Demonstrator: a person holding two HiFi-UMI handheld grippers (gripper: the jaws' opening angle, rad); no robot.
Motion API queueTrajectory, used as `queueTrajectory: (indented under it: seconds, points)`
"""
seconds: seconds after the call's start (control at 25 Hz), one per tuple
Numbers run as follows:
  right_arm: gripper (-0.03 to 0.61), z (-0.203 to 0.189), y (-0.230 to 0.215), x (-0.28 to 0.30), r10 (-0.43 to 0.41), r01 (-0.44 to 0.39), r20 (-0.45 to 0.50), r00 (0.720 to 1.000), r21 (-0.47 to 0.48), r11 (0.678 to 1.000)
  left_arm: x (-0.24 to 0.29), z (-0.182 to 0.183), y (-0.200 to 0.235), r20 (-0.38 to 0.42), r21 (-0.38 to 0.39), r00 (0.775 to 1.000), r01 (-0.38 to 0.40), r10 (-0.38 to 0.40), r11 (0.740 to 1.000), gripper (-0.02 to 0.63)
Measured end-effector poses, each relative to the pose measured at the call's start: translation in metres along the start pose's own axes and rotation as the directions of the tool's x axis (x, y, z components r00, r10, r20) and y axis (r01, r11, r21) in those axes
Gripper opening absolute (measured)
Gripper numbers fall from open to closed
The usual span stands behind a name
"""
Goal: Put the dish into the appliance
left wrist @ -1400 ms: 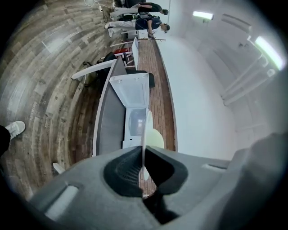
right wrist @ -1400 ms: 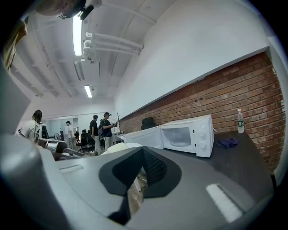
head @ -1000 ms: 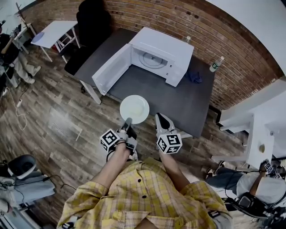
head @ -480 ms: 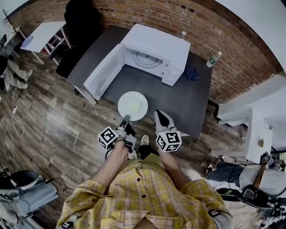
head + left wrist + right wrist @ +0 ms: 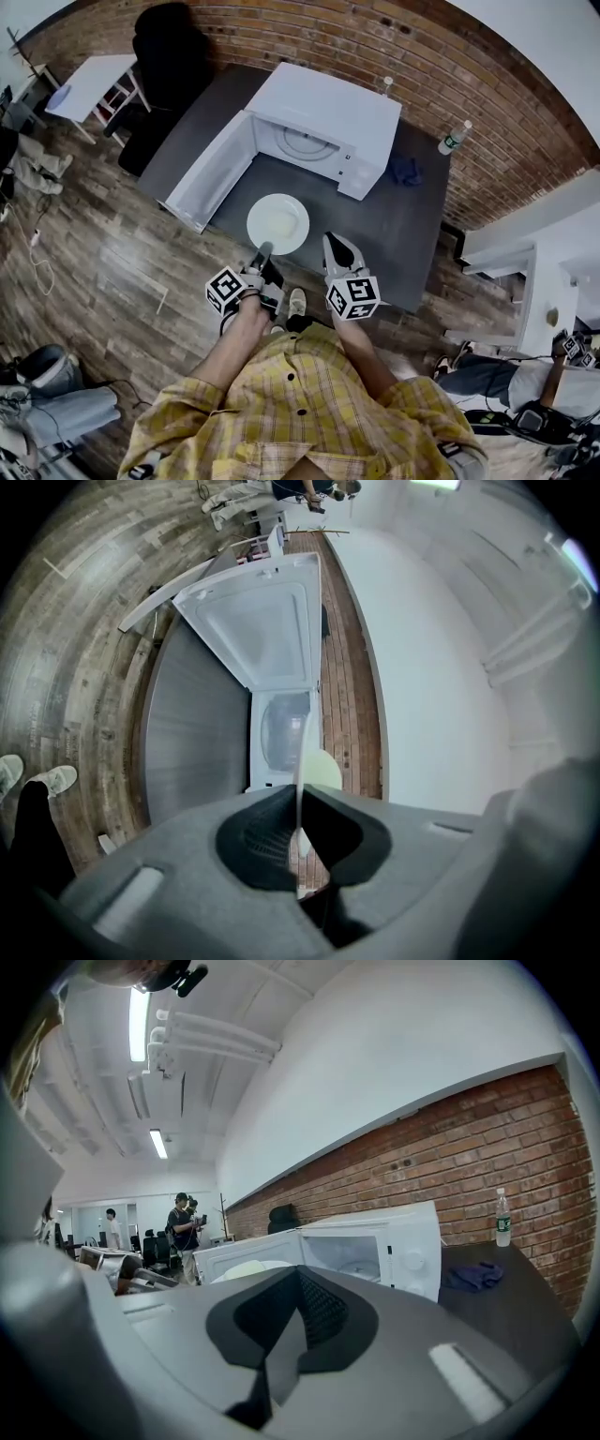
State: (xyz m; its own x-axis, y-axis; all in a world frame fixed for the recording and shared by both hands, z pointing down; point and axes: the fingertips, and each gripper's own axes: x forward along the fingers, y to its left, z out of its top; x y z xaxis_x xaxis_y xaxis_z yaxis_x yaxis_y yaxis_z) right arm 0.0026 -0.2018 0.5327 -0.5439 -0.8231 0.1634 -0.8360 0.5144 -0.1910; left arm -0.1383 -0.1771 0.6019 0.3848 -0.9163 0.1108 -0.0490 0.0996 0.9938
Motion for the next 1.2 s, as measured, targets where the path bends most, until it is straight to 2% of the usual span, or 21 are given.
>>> queueTrajectory:
  seconds: [0.36,0.52,0.8,1.2]
  points:
    - [0.005,-0.001,-0.029,0.035,0.031,-0.030,-0.010,0.999,0.015,0.999,0.054,0.007,0.000,0.001,-0.010,1.000,0.014,-0.014,1.000,0.009]
    - [0.003,-0.004,-0.036,0.049,0.051,-0.050,-0.020,0.999,0.038,0.998,0.072,0.012,0.009,0.001,0.000,1.000,-0.024,0.024,1.000,0.009]
    - [0.005,-0.007,-0.046,0.072,0.073,-0.072,-0.034,0.997,0.023,0.997,0.107,0.019,0.016,0.000,-0.023,1.000,-0.020,0.020,1.000,0.009]
    - [0.005,-0.010,-0.059,0.098,0.095,-0.095,-0.046,0.994,0.006,0.995,0.160,0.038,0.041,0.006,0.030,0.998,-0.055,0.055,0.998,0.009]
